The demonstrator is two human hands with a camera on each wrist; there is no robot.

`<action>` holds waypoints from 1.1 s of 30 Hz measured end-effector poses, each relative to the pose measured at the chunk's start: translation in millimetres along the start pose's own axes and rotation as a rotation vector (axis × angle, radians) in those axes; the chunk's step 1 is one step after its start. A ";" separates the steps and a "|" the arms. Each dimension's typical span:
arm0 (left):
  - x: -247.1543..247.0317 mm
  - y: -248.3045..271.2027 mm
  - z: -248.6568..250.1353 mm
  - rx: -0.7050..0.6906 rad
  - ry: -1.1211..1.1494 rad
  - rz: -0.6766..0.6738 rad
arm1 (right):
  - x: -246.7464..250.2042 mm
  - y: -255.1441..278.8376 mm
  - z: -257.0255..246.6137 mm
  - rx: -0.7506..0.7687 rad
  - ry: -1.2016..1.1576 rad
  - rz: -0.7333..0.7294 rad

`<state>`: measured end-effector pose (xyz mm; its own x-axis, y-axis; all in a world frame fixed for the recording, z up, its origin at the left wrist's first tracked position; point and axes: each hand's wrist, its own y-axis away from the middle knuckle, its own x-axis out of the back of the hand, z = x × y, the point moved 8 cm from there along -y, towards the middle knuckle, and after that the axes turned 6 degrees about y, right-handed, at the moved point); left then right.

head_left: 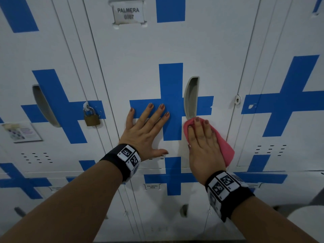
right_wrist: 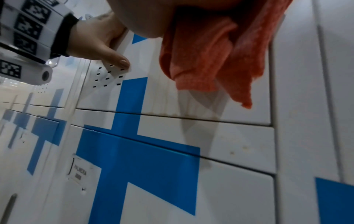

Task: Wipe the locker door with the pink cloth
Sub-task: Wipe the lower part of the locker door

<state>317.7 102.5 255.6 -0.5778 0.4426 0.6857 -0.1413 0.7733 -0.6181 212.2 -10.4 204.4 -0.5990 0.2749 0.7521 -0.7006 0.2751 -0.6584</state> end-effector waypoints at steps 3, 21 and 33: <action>-0.2 0.4 -0.5 0.001 0.007 -0.006 | 0.0 -1.4 -2.4 0.027 -0.001 0.010; -1.0 0.1 -1.1 0.007 0.013 -0.027 | -24.7 19.8 -7.3 0.290 0.159 0.036; -1.4 0.2 -0.1 0.006 0.015 -0.030 | -0.7 14.3 36.0 -0.040 0.076 -0.136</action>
<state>318.6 102.1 254.6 -0.5610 0.4259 0.7098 -0.1635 0.7836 -0.5993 188.6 -39.8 195.4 -0.4677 0.3006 0.8312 -0.7564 0.3503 -0.5523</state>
